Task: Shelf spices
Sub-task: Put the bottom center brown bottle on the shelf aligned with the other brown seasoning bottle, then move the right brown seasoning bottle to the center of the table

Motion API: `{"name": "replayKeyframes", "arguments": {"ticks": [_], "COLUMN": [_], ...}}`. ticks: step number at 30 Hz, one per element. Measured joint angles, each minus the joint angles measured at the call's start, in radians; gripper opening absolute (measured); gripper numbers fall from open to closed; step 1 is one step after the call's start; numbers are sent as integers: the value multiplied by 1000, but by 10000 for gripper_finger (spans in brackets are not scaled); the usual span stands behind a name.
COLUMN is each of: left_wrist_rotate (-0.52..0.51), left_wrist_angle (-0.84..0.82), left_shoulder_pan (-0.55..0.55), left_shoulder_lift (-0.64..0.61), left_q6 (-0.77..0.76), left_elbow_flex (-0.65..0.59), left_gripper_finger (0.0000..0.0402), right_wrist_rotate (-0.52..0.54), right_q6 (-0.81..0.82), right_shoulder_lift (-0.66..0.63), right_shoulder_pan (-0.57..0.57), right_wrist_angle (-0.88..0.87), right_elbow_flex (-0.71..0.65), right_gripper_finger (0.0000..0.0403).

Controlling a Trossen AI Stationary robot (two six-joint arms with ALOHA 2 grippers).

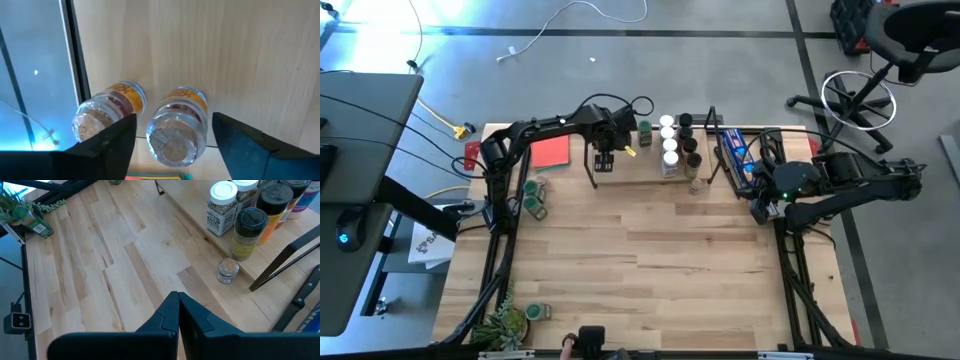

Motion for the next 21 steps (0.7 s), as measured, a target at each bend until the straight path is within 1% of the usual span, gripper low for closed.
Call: {"name": "replayKeyframes", "arguments": {"ticks": [5,13,15,17,19,21], "left_wrist_rotate": [-27,-14,-13,-14,-16,-16], "left_wrist_angle": [-19,-129,-164,-197,-233,-264], "left_shoulder_pan": [-11,-71,-93,-118,-148,-180], "left_shoulder_lift": [0,-1,-1,-1,-2,-11], "left_q6": [-28,-150,-195,-260,-353,-466], "left_elbow_flex": [14,169,220,273,332,382], "left_gripper_finger": [274,276,276,276,276,276], "right_wrist_rotate": [-2,-22,-26,-45,-69,-89], "right_q6": [0,-40,-36,-32,-31,-67], "right_shoulder_lift": [0,1,0,1,5,15], "right_shoulder_pan": [0,0,0,0,0,0], "right_wrist_angle": [0,-2,-4,-2,23,87], "right_elbow_flex": [0,-5,-27,-62,-107,-149], "right_gripper_finger": [0,6,18,38,65,93]}}
